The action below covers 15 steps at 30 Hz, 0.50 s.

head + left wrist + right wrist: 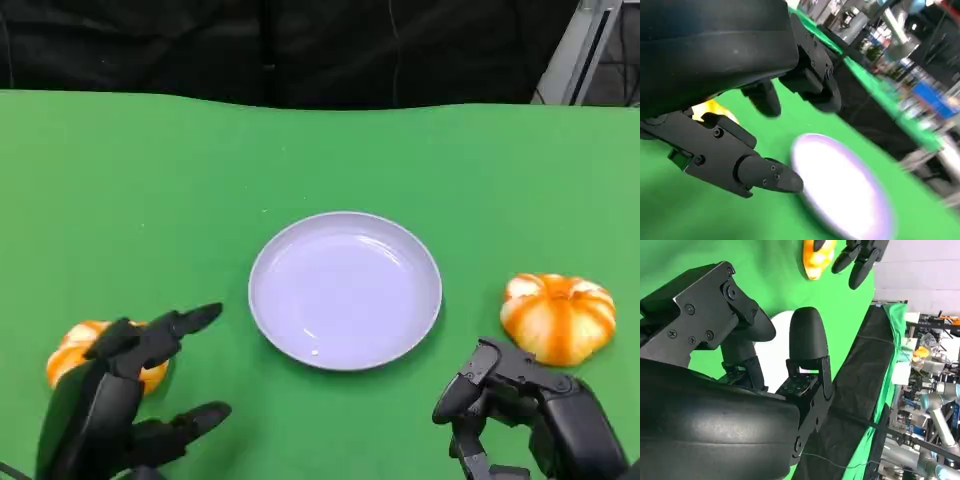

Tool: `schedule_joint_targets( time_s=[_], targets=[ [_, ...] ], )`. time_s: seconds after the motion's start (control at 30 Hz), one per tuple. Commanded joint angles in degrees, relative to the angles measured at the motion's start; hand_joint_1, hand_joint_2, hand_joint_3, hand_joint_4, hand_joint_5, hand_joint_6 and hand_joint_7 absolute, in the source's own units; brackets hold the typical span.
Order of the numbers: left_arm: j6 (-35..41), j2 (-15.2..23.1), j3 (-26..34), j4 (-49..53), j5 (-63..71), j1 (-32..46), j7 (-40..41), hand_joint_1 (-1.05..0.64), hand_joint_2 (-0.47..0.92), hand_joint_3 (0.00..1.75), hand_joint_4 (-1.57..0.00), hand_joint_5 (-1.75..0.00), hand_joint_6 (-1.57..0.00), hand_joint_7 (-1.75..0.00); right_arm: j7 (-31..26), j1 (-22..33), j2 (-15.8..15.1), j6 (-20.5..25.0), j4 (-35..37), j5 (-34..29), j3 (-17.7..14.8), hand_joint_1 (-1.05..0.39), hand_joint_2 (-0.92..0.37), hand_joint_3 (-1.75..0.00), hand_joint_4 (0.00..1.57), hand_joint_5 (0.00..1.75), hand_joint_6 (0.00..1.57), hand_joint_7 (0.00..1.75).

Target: Grasp the bread from the table and place it into the plate.

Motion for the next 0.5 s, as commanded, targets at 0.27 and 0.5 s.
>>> schedule_joint_targets(
  time_s=[0.27,0.5],
  targets=[
    [18.4,7.7,-4.7,-7.7,20.9,-0.1,0.0,-0.54,0.92,0.12,0.00,-0.20,-0.22,0.00,-0.4,-0.1,0.1,0.5,-0.6,0.4,0.0,0.05,-0.43,-1.30,0.71,1.68,0.72,1.40],
    [29.3,9.1,-8.2,-8.8,25.4,-2.8,-7.0,-0.53,0.92,0.11,-0.04,-0.19,-0.18,0.00,-0.7,-0.7,0.4,1.2,-0.4,-0.1,0.2,0.04,-0.43,-1.29,0.71,1.67,0.72,1.41]
  ],
)
